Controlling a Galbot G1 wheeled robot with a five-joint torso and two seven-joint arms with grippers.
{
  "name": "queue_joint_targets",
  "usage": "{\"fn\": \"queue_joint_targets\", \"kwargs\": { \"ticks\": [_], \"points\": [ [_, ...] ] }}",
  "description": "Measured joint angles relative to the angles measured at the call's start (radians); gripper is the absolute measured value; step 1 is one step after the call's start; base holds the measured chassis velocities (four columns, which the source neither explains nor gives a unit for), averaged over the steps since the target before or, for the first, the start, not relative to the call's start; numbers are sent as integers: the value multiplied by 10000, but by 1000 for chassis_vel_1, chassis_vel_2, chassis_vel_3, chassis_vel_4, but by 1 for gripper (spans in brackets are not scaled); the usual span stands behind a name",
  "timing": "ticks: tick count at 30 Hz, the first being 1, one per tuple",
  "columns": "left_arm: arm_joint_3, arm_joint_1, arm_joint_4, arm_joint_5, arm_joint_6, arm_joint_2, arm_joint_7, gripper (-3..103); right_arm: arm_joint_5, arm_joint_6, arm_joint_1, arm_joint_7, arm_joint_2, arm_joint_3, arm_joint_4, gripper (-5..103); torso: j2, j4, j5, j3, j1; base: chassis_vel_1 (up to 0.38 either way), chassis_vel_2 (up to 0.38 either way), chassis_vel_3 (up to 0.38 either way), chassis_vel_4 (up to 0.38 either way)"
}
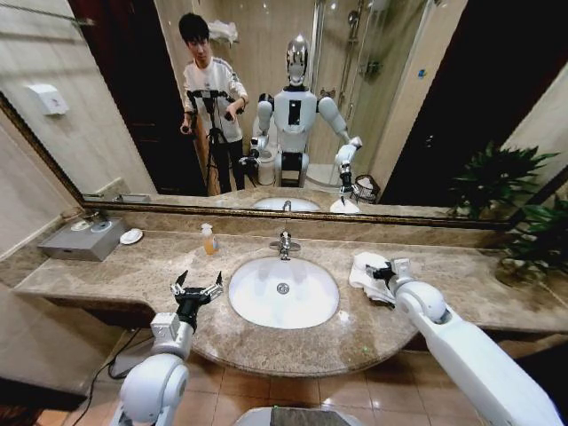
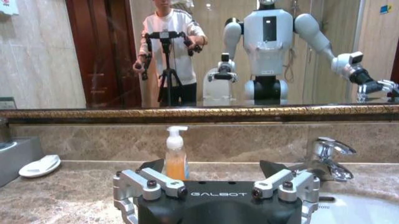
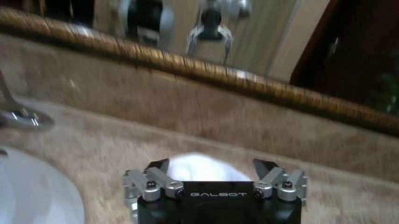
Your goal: Pick up the towel from the sink counter and wipe the mirror surface.
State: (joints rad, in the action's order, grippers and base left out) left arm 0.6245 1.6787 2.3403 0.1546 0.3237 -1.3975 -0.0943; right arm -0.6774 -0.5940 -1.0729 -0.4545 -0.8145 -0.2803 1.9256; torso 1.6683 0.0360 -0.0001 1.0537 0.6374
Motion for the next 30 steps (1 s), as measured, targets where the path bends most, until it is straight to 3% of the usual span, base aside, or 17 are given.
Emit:
{"fn": "queue_joint_targets", "kwargs": {
  "ticks": [2, 4, 5, 8, 9, 11, 17, 19, 25, 30],
  "points": [
    [1, 0, 0, 0, 0, -1, 0, 100, 219, 306, -177, 46, -98, -105, 129, 90, 0, 1, 0, 0, 0, 0, 0, 0, 0],
    [0, 0, 0, 0, 0, -2, 0, 100, 946, 1454, -905, 551, -704, -714, 480, 100, 0, -2, -2, 0, -1, 0, 0, 0, 0],
    [0, 0, 0, 0, 0, -2, 0, 100, 946, 1454, -905, 551, -704, -714, 480, 100, 0, -2, -2, 0, -1, 0, 0, 0, 0],
    [1, 0, 0, 0, 0, 0, 0, 100, 1957, 2918, -1973, 1261, -1821, -1559, 867, 100, 0, -3, 1, 0, 0, 0, 0, 0, 0],
    [1, 0, 0, 0, 0, 0, 0, 100, 1957, 2918, -1973, 1261, -1821, -1559, 867, 100, 0, -3, 1, 0, 0, 0, 0, 0, 0],
    [0, 0, 0, 0, 0, 0, 0, 100, 2584, 3467, -2755, 2020, -2657, -2110, 1292, 100, 1, -3, 0, -1, 0, 0, 0, 0, 0],
    [1, 0, 0, 0, 0, -1, 0, 100, 3558, 3884, -3879, 3077, -3840, -2728, 2103, 100, 2, -1, -4, -1, -1, 0, 0, 0, 0],
    [1, 0, 0, 0, 0, 0, 0, 100, 3942, 4027, -4250, 3777, -4430, -3105, 2201, 100, 2, -1, -1, -1, -1, 0, 0, 0, 0],
    [0, 1, 0, 0, 0, 0, 0, 100, 4243, 4484, -4856, 4438, -5242, -3434, 2141, 100, 1, -2, 0, -1, -1, 0, 0, 0, 0],
    [1, 1, 0, 0, 0, 0, 0, 100, 4246, 4301, -5159, 4778, -5422, -3437, 2612, 100, 1, 1, 0, 0, -1, 0, 0, 0, 0]
  ]
}}
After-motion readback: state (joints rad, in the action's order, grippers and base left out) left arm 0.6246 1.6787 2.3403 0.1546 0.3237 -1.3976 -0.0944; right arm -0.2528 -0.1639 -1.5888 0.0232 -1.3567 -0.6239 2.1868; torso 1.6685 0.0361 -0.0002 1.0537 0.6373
